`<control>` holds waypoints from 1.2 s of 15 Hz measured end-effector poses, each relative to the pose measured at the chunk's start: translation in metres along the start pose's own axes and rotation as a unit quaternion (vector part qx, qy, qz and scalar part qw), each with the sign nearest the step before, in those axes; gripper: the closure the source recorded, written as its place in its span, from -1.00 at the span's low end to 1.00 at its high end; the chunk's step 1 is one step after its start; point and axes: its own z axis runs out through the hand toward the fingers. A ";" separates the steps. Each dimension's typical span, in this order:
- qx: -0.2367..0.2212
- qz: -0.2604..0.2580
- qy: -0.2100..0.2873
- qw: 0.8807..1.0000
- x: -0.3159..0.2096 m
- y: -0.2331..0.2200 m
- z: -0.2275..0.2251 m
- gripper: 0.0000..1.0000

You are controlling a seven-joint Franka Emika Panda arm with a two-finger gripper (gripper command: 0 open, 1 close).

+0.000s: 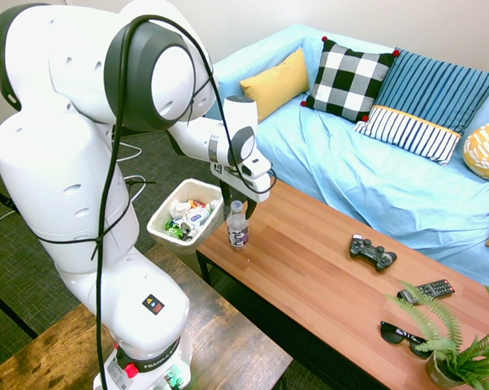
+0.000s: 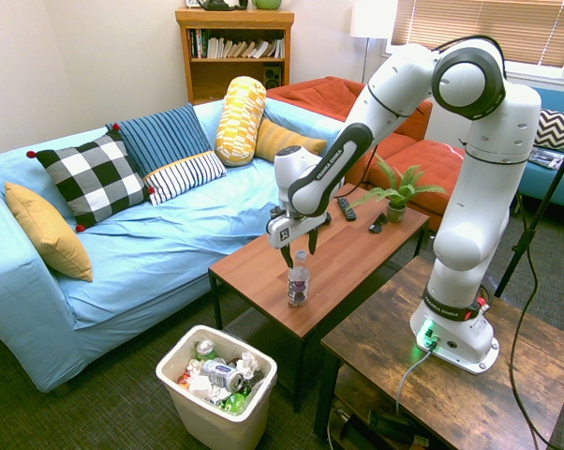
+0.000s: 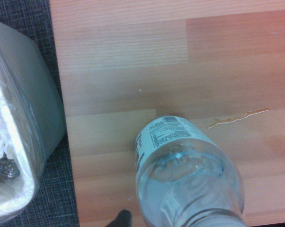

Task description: Throw the bottle in the trash bin

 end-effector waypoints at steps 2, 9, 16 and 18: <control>-0.002 0.002 -0.002 1.000 0.002 0.001 0.003 1.00; -0.002 0.001 -0.002 1.000 0.000 0.000 0.003 1.00; -0.003 0.001 -0.003 1.000 0.000 0.000 0.004 1.00; -0.002 -0.001 -0.003 1.000 -0.002 -0.001 0.003 1.00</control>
